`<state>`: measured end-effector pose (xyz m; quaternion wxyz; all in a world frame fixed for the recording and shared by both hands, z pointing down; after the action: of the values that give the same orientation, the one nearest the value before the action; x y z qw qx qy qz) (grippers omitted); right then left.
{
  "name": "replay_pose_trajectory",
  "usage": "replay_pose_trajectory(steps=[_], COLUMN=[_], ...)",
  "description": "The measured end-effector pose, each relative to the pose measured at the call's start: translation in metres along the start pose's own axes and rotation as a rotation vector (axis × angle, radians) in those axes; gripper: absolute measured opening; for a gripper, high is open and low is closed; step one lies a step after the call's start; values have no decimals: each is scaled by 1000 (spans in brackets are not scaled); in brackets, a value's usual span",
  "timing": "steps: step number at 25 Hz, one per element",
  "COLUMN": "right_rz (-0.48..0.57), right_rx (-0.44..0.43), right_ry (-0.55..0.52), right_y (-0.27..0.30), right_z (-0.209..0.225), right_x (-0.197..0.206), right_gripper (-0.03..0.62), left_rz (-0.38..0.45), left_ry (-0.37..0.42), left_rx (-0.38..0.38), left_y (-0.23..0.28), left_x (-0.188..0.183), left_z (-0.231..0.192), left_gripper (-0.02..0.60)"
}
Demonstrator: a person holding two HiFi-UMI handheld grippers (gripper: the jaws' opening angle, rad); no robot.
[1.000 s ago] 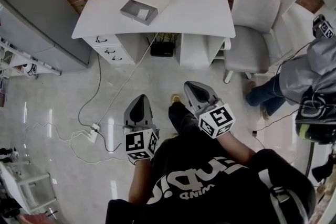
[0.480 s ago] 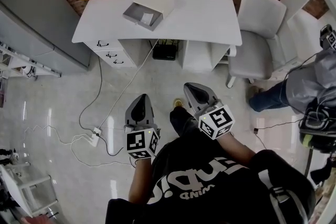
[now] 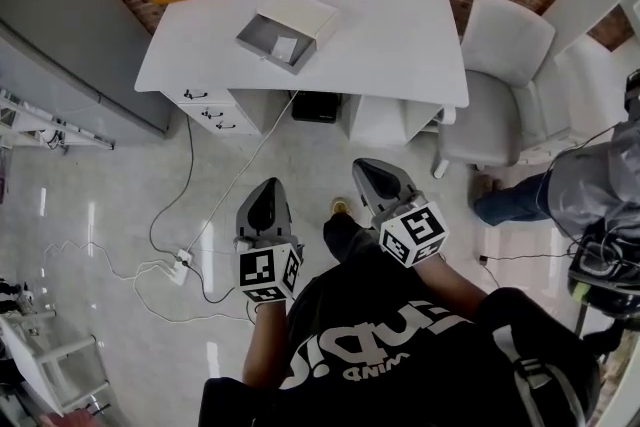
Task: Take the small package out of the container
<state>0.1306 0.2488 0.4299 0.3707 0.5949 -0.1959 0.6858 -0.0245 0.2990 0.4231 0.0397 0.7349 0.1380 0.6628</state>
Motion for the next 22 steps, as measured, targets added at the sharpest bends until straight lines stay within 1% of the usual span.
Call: replay_pose_trajectory(steps=[12,18,22], right_rz=[-7,0,-5], right_rx=[-61,-91,-102], right_ry=[-5,-9,-6], right_y=[66,89,103], right_z=[41,67,81], right_x=[-24,-34,-36], right_gripper=[-2,-2,-2], left_rz=[-5,6,12], left_ry=[-6,13,15], left_rx=[-43,-65,-93], left_y=[65,94,107], left_x=[-20,-32,-38], left_z=[-22,-21,-28], left_gripper=[5,5,5])
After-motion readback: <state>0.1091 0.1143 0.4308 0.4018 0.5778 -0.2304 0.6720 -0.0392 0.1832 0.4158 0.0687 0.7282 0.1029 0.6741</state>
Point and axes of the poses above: the fingertips, and each gripper's own axes: y forward along the fingers, z to its right, x out of its underside, the point moved 2 cm from there along -y, backward along the fingers, and after that the axes turned 2 degrees about y, right-handed, at the moved point
